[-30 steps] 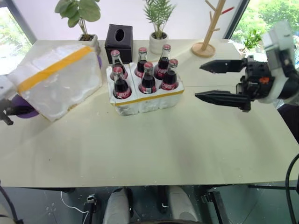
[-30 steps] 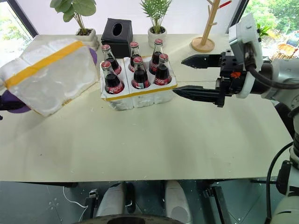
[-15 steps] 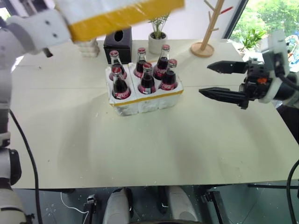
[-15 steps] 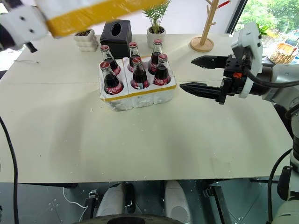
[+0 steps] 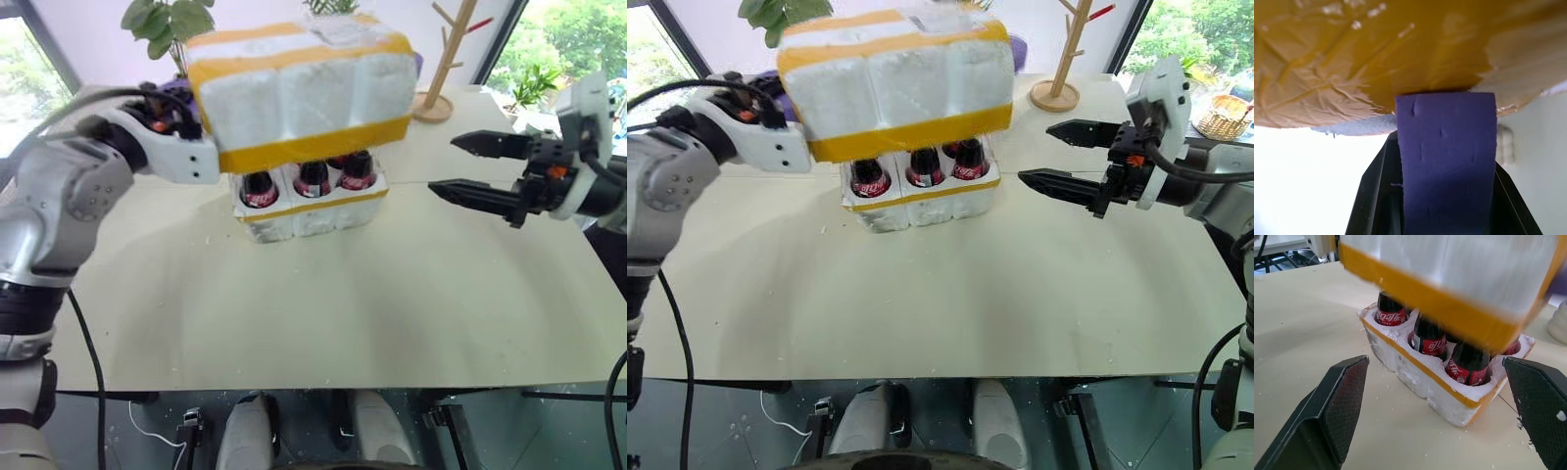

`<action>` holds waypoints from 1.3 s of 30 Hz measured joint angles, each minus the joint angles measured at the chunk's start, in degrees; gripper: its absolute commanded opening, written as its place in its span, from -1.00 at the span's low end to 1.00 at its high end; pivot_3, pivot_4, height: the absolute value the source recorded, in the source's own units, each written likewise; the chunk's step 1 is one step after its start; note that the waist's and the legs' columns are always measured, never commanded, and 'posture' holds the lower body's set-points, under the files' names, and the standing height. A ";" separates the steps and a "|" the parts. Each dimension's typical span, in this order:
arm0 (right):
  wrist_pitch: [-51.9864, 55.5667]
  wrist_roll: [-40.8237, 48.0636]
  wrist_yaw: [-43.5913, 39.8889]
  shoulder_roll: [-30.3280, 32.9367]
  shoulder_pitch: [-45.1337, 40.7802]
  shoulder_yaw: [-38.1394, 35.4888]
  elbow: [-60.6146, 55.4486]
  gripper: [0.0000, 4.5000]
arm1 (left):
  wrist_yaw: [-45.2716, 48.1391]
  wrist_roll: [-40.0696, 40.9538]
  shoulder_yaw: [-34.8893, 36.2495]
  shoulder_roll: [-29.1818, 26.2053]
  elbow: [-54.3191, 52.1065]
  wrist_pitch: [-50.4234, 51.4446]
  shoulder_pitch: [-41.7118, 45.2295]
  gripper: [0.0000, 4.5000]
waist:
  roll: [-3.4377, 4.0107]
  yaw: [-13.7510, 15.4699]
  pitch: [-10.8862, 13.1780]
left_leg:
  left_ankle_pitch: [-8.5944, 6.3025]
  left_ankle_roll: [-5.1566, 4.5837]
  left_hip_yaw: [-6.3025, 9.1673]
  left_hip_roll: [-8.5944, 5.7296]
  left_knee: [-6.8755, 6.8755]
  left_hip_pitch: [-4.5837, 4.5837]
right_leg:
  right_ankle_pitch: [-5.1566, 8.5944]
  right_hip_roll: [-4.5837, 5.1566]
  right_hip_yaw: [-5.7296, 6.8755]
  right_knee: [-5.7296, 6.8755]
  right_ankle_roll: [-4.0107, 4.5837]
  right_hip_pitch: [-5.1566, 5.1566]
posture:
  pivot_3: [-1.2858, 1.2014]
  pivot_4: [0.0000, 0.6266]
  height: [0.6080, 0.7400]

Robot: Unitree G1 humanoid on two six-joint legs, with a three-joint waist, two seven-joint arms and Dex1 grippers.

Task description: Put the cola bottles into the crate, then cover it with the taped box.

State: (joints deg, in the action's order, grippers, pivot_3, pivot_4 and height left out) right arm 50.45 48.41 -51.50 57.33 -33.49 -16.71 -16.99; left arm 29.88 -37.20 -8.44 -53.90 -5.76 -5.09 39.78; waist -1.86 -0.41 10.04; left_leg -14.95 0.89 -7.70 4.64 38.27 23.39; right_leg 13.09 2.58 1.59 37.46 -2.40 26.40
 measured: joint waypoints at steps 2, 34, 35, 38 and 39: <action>0.01 0.15 0.51 -0.03 0.00 0.00 -0.30 1.00 | -0.39 -1.43 -0.73 0.34 0.85 -1.00 0.01 -0.44 | -0.01 -0.12 0.01 | 0.00 0.00 0.01 0.00 -0.01 0.00 | 0.00 -0.01 0.00 0.00 0.00 0.01 | 0.03 -0.52 1.00; -1.12 -0.12 -0.11 -0.26 3.30 0.48 2.20 1.00 | 27.83 58.51 34.75 -4.08 -9.84 33.09 -29.92 0.99 | -0.01 -0.34 0.01 | 0.00 0.01 0.05 0.07 0.00 -0.04 | 0.02 -0.02 0.05 -0.01 -0.01 -0.02 | 0.03 -0.52 1.00; -1.60 -0.79 -1.23 0.31 3.14 0.93 2.98 1.00 | 31.57 64.21 37.08 -6.65 -8.25 39.50 -29.67 0.99 | -0.02 -0.42 0.01 | 0.00 0.01 0.05 0.07 -0.01 -0.04 | 0.03 -0.03 0.05 -0.02 -0.02 -0.01 | 0.03 -0.52 1.00; -2.93 -2.41 -5.49 2.38 1.92 2.48 6.10 1.00 | 43.42 74.94 43.20 -16.06 -2.60 51.59 -29.52 0.99 | 0.03 -0.59 0.02 | 0.00 0.01 0.01 0.06 -0.04 -0.05 | 0.05 -0.01 0.07 -0.06 -0.01 0.01 | 0.03 -0.52 1.00; -3.11 -2.68 -6.96 2.91 1.21 2.86 6.90 1.00 | 46.84 76.86 44.16 -18.95 -0.73 54.00 -29.46 0.99 | 0.07 -0.61 0.01 | 0.00 0.01 0.01 0.06 -0.07 -0.06 | 0.05 -0.01 0.08 -0.09 0.00 0.02 | 0.03 -0.52 1.00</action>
State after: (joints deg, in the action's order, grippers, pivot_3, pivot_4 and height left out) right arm 47.34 45.73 -58.46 60.24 -32.27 -13.85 -10.09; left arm 76.72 39.66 35.72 -72.85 -6.49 48.91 10.31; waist -1.79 -1.02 10.05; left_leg -14.95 0.90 -7.69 4.70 38.20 23.33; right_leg 13.15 2.57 1.66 37.37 -2.40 26.42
